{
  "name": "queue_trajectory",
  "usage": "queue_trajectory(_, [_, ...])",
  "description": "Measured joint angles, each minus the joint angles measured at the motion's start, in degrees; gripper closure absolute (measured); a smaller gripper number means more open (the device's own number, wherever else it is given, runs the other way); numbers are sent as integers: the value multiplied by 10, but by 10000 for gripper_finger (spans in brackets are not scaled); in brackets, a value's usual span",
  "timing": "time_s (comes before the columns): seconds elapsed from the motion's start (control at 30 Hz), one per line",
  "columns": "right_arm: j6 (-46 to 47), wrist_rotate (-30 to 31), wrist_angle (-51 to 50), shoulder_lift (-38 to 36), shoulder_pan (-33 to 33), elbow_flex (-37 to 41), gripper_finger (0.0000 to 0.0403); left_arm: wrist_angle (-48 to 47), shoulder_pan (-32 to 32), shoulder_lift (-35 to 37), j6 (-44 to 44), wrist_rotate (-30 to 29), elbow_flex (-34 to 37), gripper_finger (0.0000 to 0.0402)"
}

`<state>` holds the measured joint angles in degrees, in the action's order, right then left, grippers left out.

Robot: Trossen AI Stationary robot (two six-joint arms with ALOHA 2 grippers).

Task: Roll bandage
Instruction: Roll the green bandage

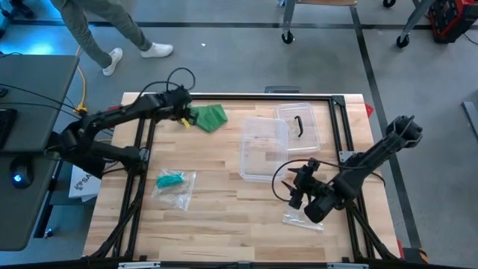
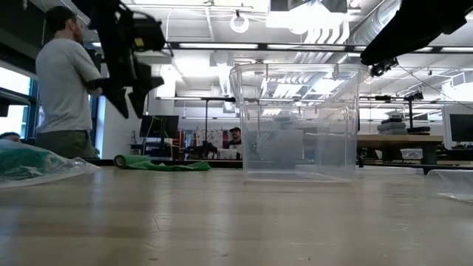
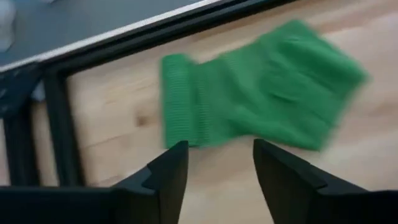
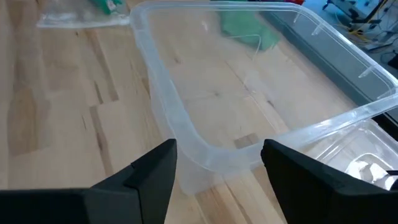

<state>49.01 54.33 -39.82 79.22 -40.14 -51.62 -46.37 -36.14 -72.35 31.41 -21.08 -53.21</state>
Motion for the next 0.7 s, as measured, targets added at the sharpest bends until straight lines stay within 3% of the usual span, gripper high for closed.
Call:
queue_trajectory(0.27, [7, 3, 9, 15, -1, 0, 169, 0, -115, -129, -23, 80, 0, 225])
queue_trajectory(0.4, [15, 3, 9, 15, -1, 0, 169, 9, -127, -177, -37, 68, 0, 226])
queue_trajectory(0.57, [15, 3, 12, 15, -1, 0, 169, 53, -125, -211, -50, 110, -1, 227])
queue_trajectory(0.7, [15, 1, 15, 15, -1, 0, 169, 61, -122, -220, -58, 102, 0, 227])
